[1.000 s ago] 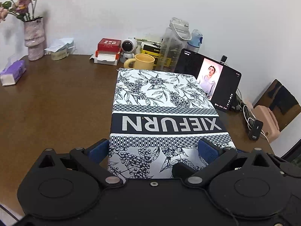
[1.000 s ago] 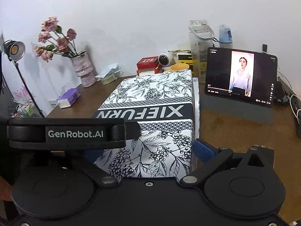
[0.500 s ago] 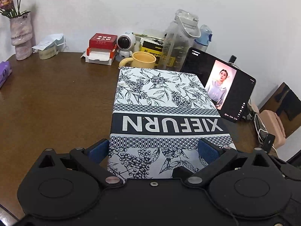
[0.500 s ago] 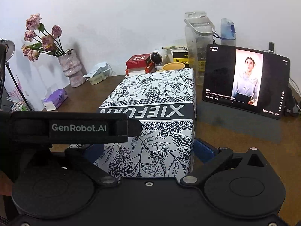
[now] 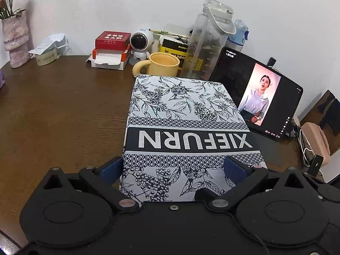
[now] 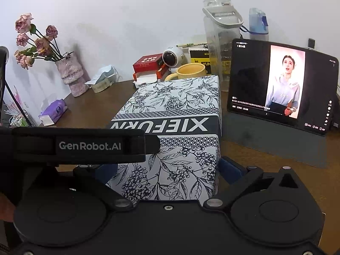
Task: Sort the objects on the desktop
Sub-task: 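Carry the lid with both grippers until it hangs over the open box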
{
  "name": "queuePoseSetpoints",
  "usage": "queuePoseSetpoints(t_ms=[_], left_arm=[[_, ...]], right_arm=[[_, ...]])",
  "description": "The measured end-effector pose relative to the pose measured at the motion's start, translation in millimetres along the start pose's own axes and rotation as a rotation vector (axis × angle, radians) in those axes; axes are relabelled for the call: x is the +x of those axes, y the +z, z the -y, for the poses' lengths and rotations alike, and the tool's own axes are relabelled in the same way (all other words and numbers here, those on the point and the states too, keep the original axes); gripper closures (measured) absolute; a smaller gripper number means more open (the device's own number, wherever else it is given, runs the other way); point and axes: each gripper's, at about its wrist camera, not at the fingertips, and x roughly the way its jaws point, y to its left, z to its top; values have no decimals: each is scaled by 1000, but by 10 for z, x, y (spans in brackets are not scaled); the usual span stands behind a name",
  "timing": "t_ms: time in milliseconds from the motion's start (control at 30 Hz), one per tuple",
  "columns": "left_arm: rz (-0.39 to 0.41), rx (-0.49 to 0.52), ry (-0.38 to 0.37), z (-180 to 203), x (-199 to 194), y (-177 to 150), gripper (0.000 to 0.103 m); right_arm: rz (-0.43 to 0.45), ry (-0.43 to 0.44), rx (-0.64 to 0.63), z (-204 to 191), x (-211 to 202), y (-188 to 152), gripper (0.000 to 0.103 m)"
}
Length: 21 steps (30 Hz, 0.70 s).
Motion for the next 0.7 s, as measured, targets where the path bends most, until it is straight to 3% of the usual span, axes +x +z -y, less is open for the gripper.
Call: queuePoseSetpoints(t_ms=[700], left_arm=[[-5, 68, 37, 51, 159, 55, 4]], right_arm=[[-36, 29, 54, 144, 247, 59, 2]])
